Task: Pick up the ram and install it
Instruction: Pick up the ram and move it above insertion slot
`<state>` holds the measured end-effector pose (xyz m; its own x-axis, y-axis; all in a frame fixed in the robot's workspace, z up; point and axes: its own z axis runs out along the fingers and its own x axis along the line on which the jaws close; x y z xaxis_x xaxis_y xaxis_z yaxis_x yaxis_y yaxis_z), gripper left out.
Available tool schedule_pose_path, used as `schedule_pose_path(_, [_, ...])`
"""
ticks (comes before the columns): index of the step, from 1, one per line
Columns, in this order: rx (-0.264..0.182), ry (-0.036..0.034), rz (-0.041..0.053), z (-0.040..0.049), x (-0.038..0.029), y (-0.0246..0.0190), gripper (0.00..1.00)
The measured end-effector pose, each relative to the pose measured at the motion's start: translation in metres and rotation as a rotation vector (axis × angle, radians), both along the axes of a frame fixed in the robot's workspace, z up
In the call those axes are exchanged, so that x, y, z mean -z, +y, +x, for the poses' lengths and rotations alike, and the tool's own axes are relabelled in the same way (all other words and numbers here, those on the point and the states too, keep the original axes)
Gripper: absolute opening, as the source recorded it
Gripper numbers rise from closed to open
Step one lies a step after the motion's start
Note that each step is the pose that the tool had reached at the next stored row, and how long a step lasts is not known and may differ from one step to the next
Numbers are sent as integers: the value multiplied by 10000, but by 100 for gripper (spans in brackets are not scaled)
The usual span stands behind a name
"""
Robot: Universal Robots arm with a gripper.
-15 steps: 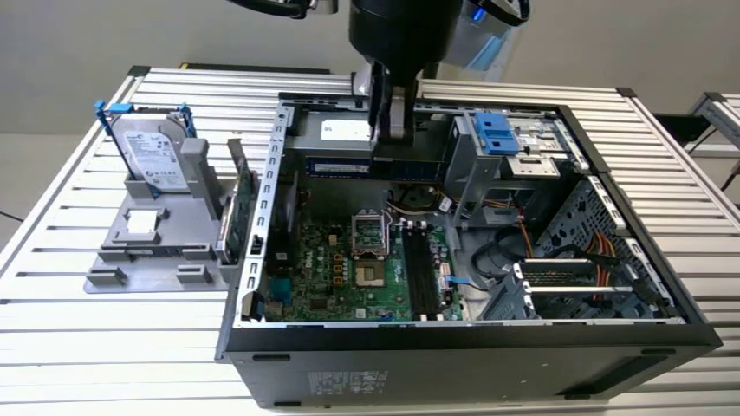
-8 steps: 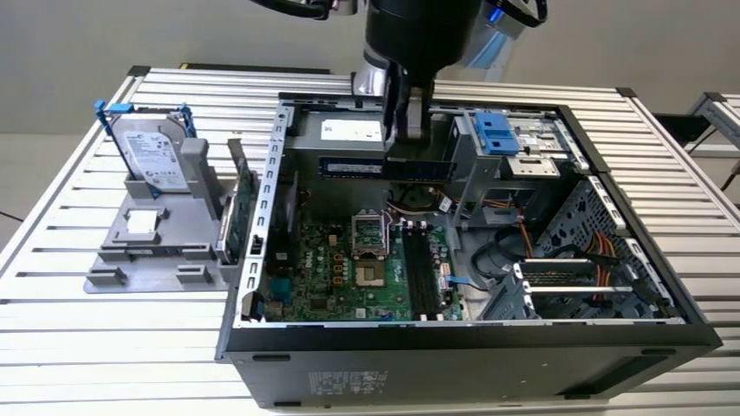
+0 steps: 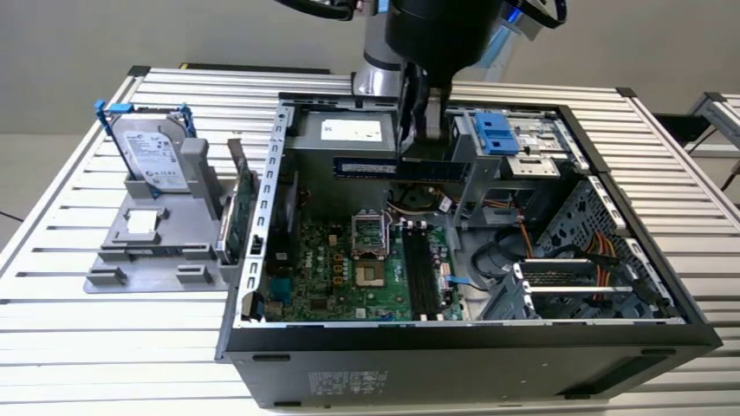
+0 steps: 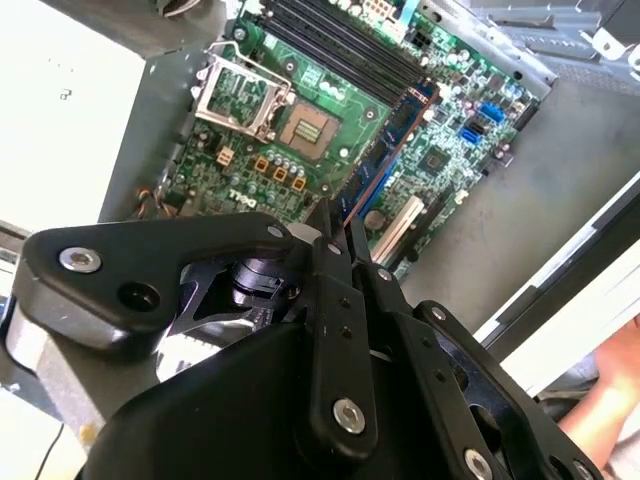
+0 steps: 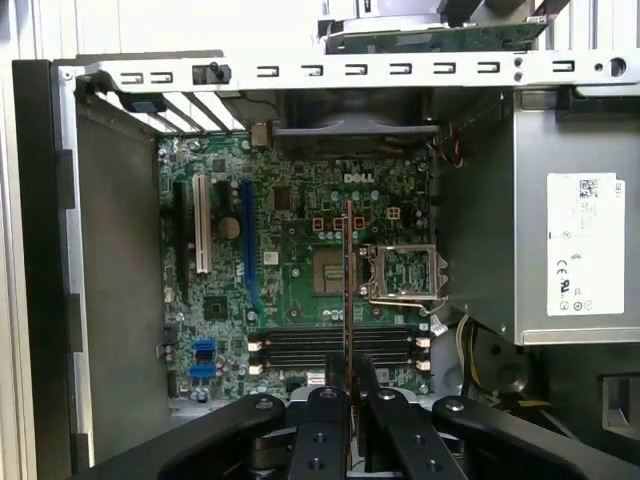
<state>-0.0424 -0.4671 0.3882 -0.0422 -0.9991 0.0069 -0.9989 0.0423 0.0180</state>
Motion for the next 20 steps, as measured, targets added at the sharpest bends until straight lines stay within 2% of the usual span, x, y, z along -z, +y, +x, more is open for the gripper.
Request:
schedule_pose_path(7, [33,0,0,111,0,1,0])
schedule_pose_path(20, [41,0,-1,372,0,1,0])
